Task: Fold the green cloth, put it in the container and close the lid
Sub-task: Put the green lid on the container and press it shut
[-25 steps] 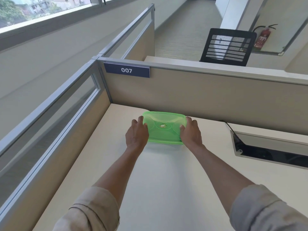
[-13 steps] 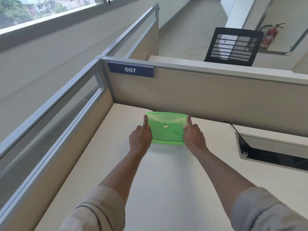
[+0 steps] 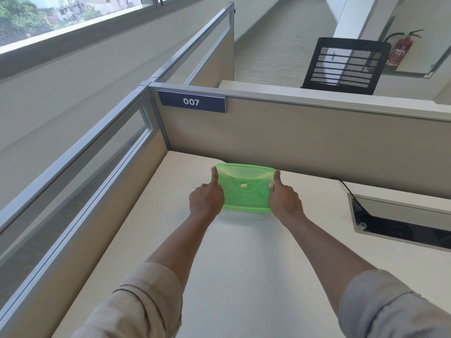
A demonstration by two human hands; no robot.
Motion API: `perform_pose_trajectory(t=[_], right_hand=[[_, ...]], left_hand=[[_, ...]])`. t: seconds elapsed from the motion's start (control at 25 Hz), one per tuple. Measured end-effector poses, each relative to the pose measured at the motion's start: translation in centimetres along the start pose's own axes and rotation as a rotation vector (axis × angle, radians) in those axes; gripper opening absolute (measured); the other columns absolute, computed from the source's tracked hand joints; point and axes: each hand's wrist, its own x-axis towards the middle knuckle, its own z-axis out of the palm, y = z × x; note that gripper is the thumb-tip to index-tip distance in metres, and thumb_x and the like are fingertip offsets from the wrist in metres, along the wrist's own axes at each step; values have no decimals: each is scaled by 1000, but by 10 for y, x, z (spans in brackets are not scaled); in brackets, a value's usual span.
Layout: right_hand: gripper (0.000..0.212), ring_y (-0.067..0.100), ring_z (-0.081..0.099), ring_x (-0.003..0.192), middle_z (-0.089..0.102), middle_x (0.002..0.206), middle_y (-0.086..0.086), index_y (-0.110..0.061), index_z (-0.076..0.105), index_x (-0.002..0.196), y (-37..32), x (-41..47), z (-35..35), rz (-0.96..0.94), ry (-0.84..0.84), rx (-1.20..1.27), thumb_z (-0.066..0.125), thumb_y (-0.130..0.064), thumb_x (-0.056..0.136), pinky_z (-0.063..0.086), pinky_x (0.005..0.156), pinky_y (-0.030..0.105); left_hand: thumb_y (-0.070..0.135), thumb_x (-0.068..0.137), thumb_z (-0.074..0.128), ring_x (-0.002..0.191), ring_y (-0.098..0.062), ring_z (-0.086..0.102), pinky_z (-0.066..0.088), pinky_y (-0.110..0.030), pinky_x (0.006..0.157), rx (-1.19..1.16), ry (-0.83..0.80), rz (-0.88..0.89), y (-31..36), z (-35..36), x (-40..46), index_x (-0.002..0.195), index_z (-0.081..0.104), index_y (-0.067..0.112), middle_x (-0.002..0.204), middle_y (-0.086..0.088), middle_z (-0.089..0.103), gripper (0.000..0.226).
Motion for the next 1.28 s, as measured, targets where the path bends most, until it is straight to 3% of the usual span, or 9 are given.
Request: perform_pose_trajectory(t=[0.36,0.48,0.64,0.84,1.28], right_hand=[[52,41,61,93,67,99,19,-22,13,152,0,-3,0,-12,2,-9,26,-30,103,37,69,40],[51,41,61,92,67,98,19,-21,13,152,-1,-1,-1,-6,16,-9,26,-30,103,37,68,39],[51,41,61,91,66,98,18,-23,12,152,-1,-1,1,-7,14,-5,25,-31,103,37,68,39],[51,41,61,91,66,97,17,-23,11,152,0,0,2,-5,21,2,25,-32,103,37,68,40],[52,41,60,93,64,99,19,-22,10,153,1,0,5,-1,16,7,25,-30,103,36,70,41]], left_hand=[[20,97,31,63,-31,49,37,-36,59,4,-35,24,-3,-2,3,156,5,28,80,-11,62,65],[19,95,33,62,-31,50,37,-36,59,-25,-1,1,1,-3,15,153,14,26,76,-8,58,62],[35,102,29,93,-42,61,36,-41,69,-218,19,-140,10,6,37,127,39,11,104,-20,65,36],[50,101,24,110,-43,57,35,-43,76,-346,-17,-236,11,13,67,122,48,6,120,-24,62,54],[42,105,21,103,-43,58,36,-39,73,-329,44,-141,7,17,79,110,62,9,113,-23,64,53]])
